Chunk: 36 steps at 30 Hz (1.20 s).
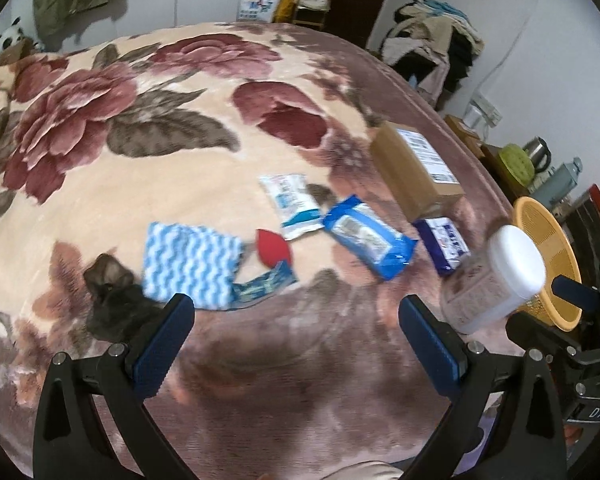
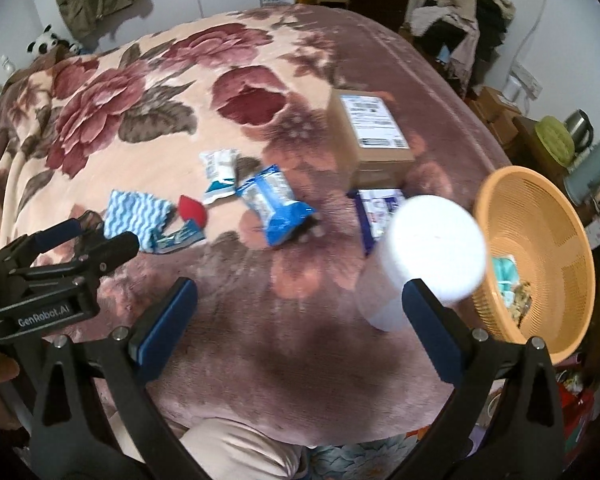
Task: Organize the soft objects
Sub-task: 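Move both tools back over the bed toward the remaining items, then grasp the black mesh scrunchie with the left tool while the right tool grasps the blue snack packet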
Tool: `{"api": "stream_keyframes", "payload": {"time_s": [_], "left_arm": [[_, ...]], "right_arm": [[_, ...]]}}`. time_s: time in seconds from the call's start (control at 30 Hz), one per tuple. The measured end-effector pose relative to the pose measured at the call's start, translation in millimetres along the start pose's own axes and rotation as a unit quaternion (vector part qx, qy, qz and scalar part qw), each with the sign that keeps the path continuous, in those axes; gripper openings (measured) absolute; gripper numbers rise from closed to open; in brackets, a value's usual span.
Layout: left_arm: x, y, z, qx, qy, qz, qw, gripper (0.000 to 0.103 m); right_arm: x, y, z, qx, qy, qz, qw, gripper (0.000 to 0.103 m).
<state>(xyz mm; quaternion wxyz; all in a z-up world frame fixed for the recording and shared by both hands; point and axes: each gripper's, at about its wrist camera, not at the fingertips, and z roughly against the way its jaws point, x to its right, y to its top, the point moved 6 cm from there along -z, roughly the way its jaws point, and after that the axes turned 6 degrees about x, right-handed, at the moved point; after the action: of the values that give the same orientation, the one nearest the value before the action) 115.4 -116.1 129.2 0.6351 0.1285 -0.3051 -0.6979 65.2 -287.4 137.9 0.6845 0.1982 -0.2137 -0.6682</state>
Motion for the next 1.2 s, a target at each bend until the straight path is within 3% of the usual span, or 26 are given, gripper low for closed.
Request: {"api": "stream_keyframes", "payload": {"time_s": [0.47, 0.83, 1.2], "left_arm": [[-100.0, -18.8, -23.2, -0.022, 0.041, 0.06, 0.9971, 0.102], [-167.1, -43.6, -66.2, -0.066, 0.07, 0.094, 0.9909, 0.102], [-177.4, -61.8, -99.8, -0.096, 0.058, 0.069, 0.9913, 0.102]], "right_arm": [[-44.5, 0.8, -50.4, -0.037, 0.012, 0.038, 0.999, 0.103], [-37.2, 19.6, -114.5, -0.064, 0.006, 0.04, 0.997, 0.103], [-20.6, 33.1, -190.9, -0.117, -0.015, 0.047, 0.992, 0.103]]}}
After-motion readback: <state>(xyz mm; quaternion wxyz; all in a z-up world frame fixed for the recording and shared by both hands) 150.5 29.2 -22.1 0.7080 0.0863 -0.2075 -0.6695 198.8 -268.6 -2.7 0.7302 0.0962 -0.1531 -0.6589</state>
